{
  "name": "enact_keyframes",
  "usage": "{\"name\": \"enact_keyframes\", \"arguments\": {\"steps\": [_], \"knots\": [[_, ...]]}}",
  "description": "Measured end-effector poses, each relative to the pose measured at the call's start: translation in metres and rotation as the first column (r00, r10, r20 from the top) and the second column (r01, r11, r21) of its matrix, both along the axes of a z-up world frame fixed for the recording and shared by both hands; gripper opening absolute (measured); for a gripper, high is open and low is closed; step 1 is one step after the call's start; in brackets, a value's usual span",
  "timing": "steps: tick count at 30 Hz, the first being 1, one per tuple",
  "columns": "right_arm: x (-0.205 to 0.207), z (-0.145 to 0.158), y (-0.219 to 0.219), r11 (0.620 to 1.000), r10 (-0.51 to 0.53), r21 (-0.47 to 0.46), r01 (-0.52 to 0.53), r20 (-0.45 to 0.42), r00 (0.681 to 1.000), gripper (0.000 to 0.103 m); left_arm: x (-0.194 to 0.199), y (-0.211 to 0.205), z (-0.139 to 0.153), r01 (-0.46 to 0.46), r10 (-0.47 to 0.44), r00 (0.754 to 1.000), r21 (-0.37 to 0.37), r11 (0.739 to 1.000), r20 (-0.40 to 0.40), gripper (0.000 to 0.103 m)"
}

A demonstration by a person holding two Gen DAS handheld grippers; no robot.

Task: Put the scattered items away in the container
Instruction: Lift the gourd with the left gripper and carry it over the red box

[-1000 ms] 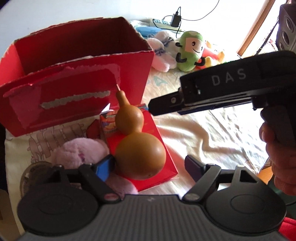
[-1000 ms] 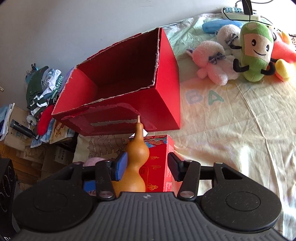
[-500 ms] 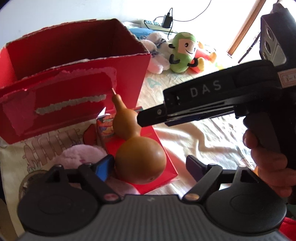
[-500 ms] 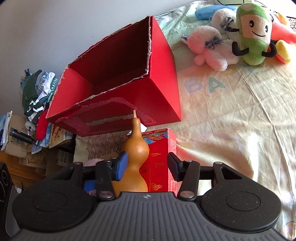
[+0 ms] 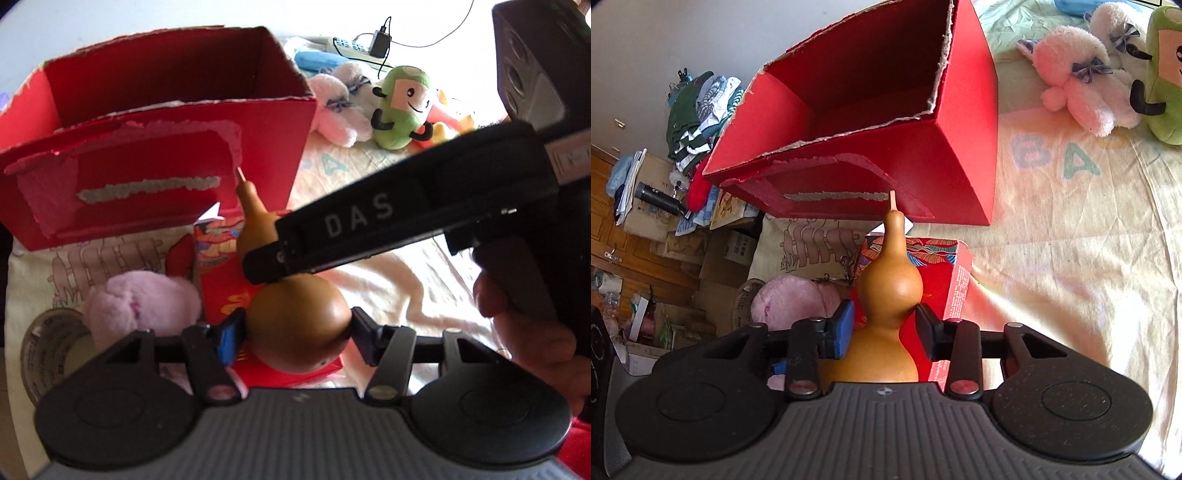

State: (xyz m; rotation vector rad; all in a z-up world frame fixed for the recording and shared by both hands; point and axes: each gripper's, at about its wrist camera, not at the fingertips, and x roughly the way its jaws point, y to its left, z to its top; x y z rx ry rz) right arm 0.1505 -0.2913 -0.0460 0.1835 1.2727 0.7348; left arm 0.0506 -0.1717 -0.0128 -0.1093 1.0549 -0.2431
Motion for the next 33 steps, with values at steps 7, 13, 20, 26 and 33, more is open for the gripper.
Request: {"name": "enact_keyframes", "arguments": {"steps": [7,13,20,26,33], "knots": [[0.009,0.004,-0.036,0.999,0.028,0.022,-0.027,-0.012,1.000,0.036,0.003,-0.036,0.006,-0.006,0.005,1.000,0.022,1.000,0.020,0.059],[0.021,0.023,-0.075,0.994,-0.029,0.104,0.029,-0.003,1.000,0.034,0.016,-0.069,0.033,0.035,-0.042,0.994,0.064,0.997,0.104,0.059],[0.038,0.063,-0.094,0.975,-0.125,0.194,0.105,0.094,0.988,0.033,0.046,-0.077,0.072,0.075,-0.092,0.971,0.087,0.993,0.221,0.059],[0.050,0.093,-0.064,0.966,-0.164,0.234,0.112,0.215,0.963,0.032,0.075,-0.046,0.100,0.071,-0.098,0.953,0.105,0.992,0.287,0.059],[0.054,0.095,-0.024,0.964,-0.152,0.246,0.097,0.215,0.965,0.029,0.082,0.000,0.099,0.073,-0.098,0.957,0.102,0.992,0.274,0.059]]}}
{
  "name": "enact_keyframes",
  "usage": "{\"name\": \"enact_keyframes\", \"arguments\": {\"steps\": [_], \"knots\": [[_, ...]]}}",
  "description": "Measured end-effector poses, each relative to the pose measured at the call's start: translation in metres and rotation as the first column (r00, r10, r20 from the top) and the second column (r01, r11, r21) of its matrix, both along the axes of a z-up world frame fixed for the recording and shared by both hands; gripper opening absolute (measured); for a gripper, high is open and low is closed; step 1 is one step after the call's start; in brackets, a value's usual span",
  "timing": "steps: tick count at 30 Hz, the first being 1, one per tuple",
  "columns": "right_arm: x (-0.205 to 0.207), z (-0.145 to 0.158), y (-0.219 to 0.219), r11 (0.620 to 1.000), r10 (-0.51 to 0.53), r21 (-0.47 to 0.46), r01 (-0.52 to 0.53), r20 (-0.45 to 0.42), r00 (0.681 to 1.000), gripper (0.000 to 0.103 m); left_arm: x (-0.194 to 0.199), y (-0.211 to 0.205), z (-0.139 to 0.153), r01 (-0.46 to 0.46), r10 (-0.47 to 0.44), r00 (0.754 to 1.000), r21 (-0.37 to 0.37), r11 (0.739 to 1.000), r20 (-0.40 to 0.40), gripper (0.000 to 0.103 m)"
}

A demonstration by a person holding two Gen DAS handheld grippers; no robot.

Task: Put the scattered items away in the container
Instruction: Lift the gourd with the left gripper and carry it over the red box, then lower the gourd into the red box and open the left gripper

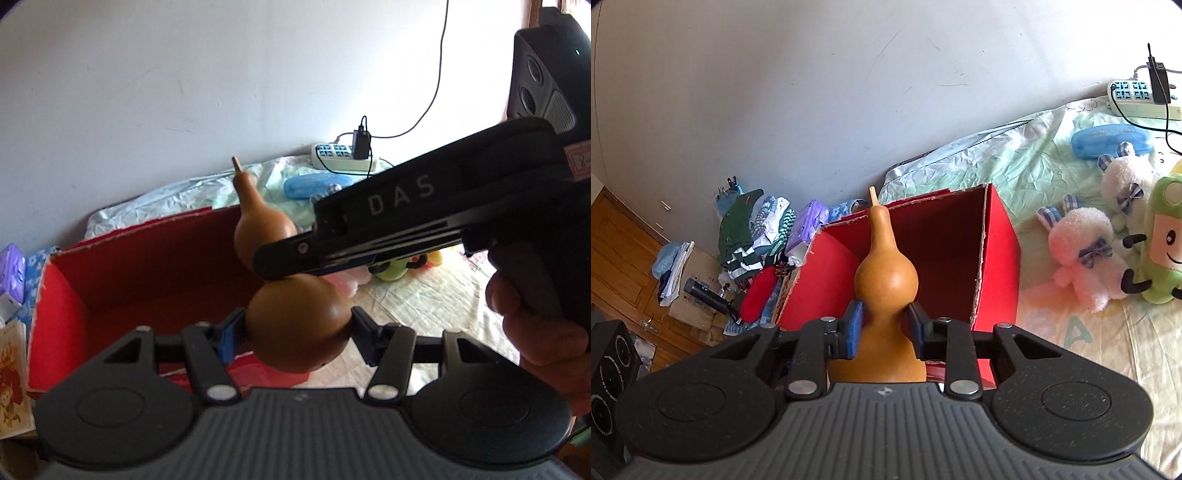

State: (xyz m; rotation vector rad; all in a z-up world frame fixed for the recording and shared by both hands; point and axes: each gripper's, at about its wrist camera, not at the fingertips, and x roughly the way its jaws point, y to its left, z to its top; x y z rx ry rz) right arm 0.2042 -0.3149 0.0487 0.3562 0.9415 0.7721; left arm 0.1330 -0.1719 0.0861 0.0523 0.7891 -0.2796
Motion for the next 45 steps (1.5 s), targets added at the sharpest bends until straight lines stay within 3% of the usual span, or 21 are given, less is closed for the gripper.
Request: {"name": "enact_keyframes", "arguments": {"steps": [4,7,12,14,19,23,28,37,45], "knots": [[-0.006,-0.010,0.012,0.998,0.016,-0.055,-0.018,-0.028,0.999,0.028,-0.017,0.009,-0.021,0.022,-0.024,0.998,-0.031,0.999,-0.057,0.059],[-0.003,-0.013,0.020,0.999,0.002,-0.045,-0.005,-0.064,0.998,0.027,-0.012,0.022,-0.026,0.017,-0.020,0.998,-0.047,0.999,-0.065,0.059],[0.020,-0.007,0.050,0.999,-0.030,-0.017,0.029,-0.045,0.999,0.027,0.014,0.045,-0.021,-0.004,0.004,1.000,0.019,1.000,-0.017,0.060],[0.036,-0.012,0.063,0.999,-0.039,-0.005,0.038,-0.076,0.996,0.026,0.028,0.057,-0.026,-0.019,0.020,0.999,0.041,0.999,-0.026,0.060],[0.072,-0.041,0.095,0.998,-0.056,-0.050,0.048,-0.179,0.982,0.016,0.067,0.089,-0.059,-0.061,0.073,0.988,0.088,0.994,-0.139,0.060],[0.084,-0.063,0.119,0.992,-0.060,-0.118,0.033,-0.231,0.971,0.016,0.079,0.114,-0.092,-0.097,0.118,0.958,0.091,0.991,-0.261,0.060],[0.088,-0.085,0.129,0.985,-0.076,-0.170,0.025,-0.297,0.952,0.017,0.074,0.135,-0.106,-0.119,0.140,0.946,0.088,0.989,-0.292,0.060],[0.092,-0.085,0.137,0.978,-0.071,-0.209,0.008,-0.298,0.952,0.018,0.092,0.152,-0.132,-0.080,0.097,0.933,0.062,0.995,-0.346,0.061],[0.100,-0.084,0.136,0.971,-0.052,-0.240,-0.019,-0.285,0.957,0.018,0.089,0.158,-0.132,-0.059,0.079,0.930,0.066,0.996,-0.360,0.062]]}}
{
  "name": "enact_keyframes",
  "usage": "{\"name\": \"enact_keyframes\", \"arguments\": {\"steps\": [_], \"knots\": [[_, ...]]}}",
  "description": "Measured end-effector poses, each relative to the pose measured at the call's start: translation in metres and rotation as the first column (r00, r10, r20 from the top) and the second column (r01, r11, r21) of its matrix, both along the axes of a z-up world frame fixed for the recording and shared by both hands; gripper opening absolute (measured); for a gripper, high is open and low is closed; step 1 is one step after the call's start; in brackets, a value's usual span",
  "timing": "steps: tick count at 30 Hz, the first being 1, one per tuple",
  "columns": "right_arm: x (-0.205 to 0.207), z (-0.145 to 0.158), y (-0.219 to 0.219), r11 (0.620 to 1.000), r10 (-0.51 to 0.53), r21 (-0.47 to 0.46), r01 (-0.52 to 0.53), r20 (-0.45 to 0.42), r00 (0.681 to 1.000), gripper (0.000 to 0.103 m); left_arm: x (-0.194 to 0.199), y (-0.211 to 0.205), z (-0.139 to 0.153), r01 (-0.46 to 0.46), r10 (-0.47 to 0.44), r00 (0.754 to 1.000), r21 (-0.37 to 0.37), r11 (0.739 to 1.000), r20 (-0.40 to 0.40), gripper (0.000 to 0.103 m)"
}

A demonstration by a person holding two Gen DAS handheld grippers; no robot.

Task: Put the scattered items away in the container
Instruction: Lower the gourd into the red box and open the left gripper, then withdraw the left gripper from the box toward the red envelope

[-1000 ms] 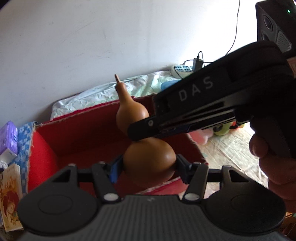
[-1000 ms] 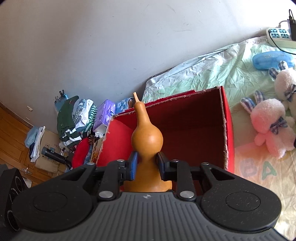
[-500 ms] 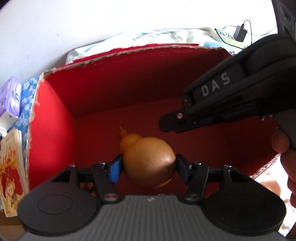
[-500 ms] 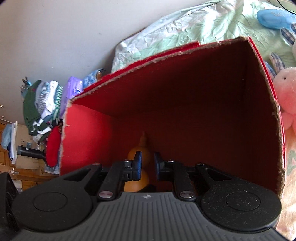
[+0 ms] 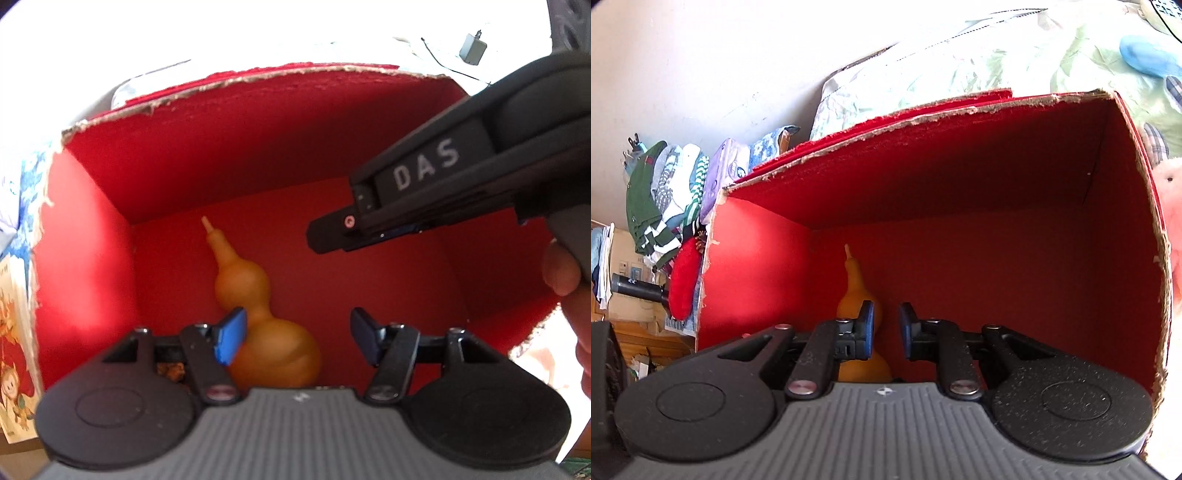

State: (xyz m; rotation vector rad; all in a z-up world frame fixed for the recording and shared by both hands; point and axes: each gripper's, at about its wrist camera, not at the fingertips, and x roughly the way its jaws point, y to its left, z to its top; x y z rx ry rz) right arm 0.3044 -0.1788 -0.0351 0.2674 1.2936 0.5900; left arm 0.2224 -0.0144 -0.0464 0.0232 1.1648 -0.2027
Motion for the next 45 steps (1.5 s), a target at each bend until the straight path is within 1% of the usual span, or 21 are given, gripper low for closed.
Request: {"name": "enact_keyframes", "arguments": {"steps": [3,5,6,7,9,13,16,19,21,24,27,29,30,31,32,33,34,37,40,43,45], "knots": [[-0.001,0.001,-0.003,1.000,-0.003,-0.004,0.003,0.013,1.000,0.018,-0.004,-0.008,0.003,0.009,-0.009,1.000,0.015,1.000,0.003,0.062],[-0.003,0.006,-0.005,1.000,-0.008,-0.018,0.009,0.054,0.998,0.020,-0.003,-0.012,0.006,-0.015,0.015,1.000,0.027,1.000,0.013,0.062],[-0.005,0.010,-0.006,0.999,-0.014,-0.028,0.017,0.086,0.996,0.022,-0.002,-0.014,0.009,-0.033,0.032,0.999,0.035,0.999,0.024,0.065],[-0.007,0.014,-0.009,0.999,-0.029,-0.039,0.034,0.118,0.993,0.028,0.000,-0.015,0.011,-0.045,0.043,0.998,0.039,0.998,0.037,0.070],[-0.014,0.025,-0.016,0.996,-0.062,-0.050,0.073,0.194,0.979,0.033,0.020,-0.017,0.016,-0.075,0.072,0.995,0.045,0.996,0.064,0.075],[-0.034,0.050,-0.034,0.987,-0.127,-0.054,0.152,0.322,0.938,0.046,0.020,-0.027,0.029,-0.146,0.139,0.984,0.060,0.988,0.113,0.079],[-0.051,0.066,-0.054,0.974,-0.195,-0.029,0.224,0.389,0.900,0.052,0.014,-0.039,0.039,-0.190,0.180,0.973,0.065,0.980,0.143,0.080],[-0.066,0.080,-0.081,0.957,-0.254,-0.019,0.291,0.439,0.862,0.054,0.002,-0.055,0.051,-0.213,0.204,0.965,0.040,0.976,0.166,0.082],[-0.074,0.084,-0.102,0.940,-0.283,-0.039,0.339,0.469,0.837,0.055,-0.004,-0.071,0.054,-0.211,0.203,0.961,0.022,0.977,0.185,0.082],[-0.088,0.083,-0.142,0.905,-0.331,-0.071,0.419,0.499,0.801,0.056,-0.018,-0.106,0.058,-0.175,0.167,0.961,0.018,0.984,0.220,0.083],[-0.100,0.074,-0.173,0.865,-0.338,-0.156,0.477,0.522,0.783,0.057,-0.043,-0.161,0.071,-0.100,0.092,0.966,0.020,0.995,0.241,0.085],[-0.112,0.064,-0.196,0.830,-0.353,-0.203,0.519,0.531,0.771,0.057,-0.050,-0.186,0.068,-0.076,0.074,0.966,-0.003,0.997,0.249,0.087],[-0.118,0.060,-0.206,0.819,-0.374,-0.199,0.539,0.527,0.763,0.057,-0.054,-0.199,0.067,-0.068,0.069,0.965,-0.014,0.998,0.253,0.089],[-0.124,0.056,-0.215,0.813,-0.394,-0.188,0.551,0.519,0.758,0.057,-0.061,-0.213,0.066,-0.079,0.076,0.956,-0.003,0.997,0.282,0.098],[-0.131,0.052,-0.224,0.806,-0.419,-0.172,0.566,0.510,0.751,0.057,-0.069,-0.227,0.065,-0.099,0.090,0.944,0.015,0.995,0.317,0.098],[-0.140,0.047,-0.233,0.791,-0.451,-0.155,0.591,0.506,0.736,0.057,-0.073,-0.238,0.063,-0.104,0.092,0.939,0.019,0.994,0.332,0.098],[-0.147,0.043,-0.239,0.783,-0.464,-0.149,0.604,0.507,0.726,0.059,-0.076,-0.247,0.059,-0.091,0.083,0.942,0.010,0.996,0.325,0.098],[-0.161,0.029,-0.250,0.771,-0.450,-0.181,0.610,0.524,0.724,0.059,-0.079,-0.272,0.041,-0.046,0.048,0.957,-0.014,0.999,0.287,0.099],[-0.168,0.017,-0.261,0.770,-0.450,-0.196,0.608,0.510,0.733,0.059,-0.077,-0.285,0.020,-0.079,0.074,0.963,0.010,0.997,0.258,0.099],[-0.177,0.010,-0.268,0.769,-0.502,-0.132,0.626,0.482,0.718,0.059,-0.074,-0.280,0.009,-0.162,0.161,0.961,-0.016,0.987,0.226,0.099],[-0.184,0.011,-0.264,0.772,-0.512,-0.091,0.629,0.498,0.700,0.059,-0.075,-0.275,0.009,-0.208,0.211,0.957,-0.034,0.977,0.200,0.099]]}}
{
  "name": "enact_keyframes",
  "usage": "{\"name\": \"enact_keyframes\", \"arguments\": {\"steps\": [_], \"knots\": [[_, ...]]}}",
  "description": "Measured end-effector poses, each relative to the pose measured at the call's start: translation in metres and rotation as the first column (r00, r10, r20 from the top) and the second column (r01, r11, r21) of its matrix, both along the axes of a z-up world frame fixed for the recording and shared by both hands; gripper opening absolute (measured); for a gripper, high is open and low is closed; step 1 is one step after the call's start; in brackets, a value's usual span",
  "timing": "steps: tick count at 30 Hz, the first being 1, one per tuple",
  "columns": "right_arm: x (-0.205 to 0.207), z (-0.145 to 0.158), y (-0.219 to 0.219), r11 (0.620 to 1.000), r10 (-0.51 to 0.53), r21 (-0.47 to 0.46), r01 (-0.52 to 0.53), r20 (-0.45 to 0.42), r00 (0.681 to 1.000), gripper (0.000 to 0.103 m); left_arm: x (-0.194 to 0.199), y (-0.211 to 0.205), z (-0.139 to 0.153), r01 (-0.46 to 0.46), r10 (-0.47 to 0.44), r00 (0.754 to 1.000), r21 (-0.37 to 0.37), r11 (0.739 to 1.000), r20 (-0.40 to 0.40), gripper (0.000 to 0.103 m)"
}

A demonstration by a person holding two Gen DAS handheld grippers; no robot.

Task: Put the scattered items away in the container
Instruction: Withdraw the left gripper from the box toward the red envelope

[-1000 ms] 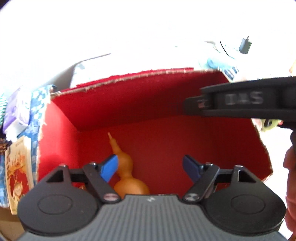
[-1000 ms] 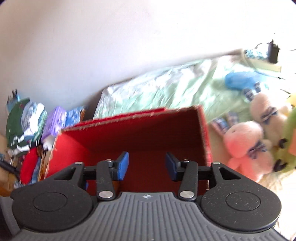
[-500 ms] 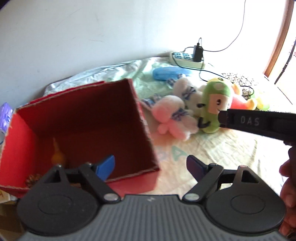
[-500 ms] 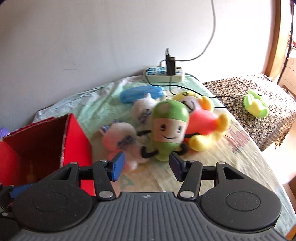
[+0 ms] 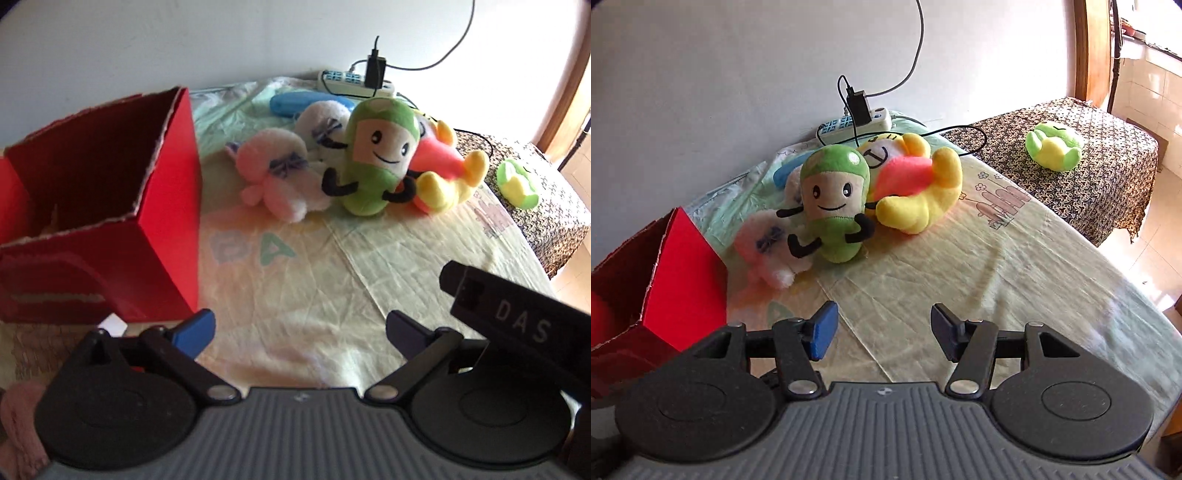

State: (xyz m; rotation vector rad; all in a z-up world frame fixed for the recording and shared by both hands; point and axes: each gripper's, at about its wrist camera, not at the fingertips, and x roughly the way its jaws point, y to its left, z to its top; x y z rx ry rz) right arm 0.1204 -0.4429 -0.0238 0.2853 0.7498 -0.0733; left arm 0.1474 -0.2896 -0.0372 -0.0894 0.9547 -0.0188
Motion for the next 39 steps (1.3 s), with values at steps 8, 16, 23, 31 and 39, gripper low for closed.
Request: {"name": "enact_keyframes", "arguments": {"steps": [8,16,23,31,39], "knots": [[0.010,0.000,0.016,0.996,0.091,-0.013,-0.090,0.047,0.995,0.063,-0.019,0.012,-0.002,-0.126,0.125,0.990,0.022,0.992,0.067,0.103],[0.029,-0.014,-0.006,0.995,0.073,-0.078,-0.070,0.035,0.997,0.063,-0.012,-0.007,-0.039,-0.067,0.055,0.982,0.059,0.996,0.179,0.103],[0.013,0.004,0.013,0.942,0.333,-0.018,-0.334,0.122,0.935,0.071,-0.033,0.017,-0.036,-0.089,0.080,0.986,0.054,0.995,0.143,0.099],[0.025,-0.016,0.056,0.886,0.464,-0.047,-0.461,0.081,0.882,0.074,-0.066,0.051,-0.012,-0.089,0.085,0.954,0.000,0.996,0.289,0.103],[0.041,-0.015,0.065,0.907,0.421,-0.038,-0.419,0.089,0.903,0.074,-0.062,0.078,-0.006,-0.246,0.219,0.926,0.052,0.968,0.308,0.103]]}}
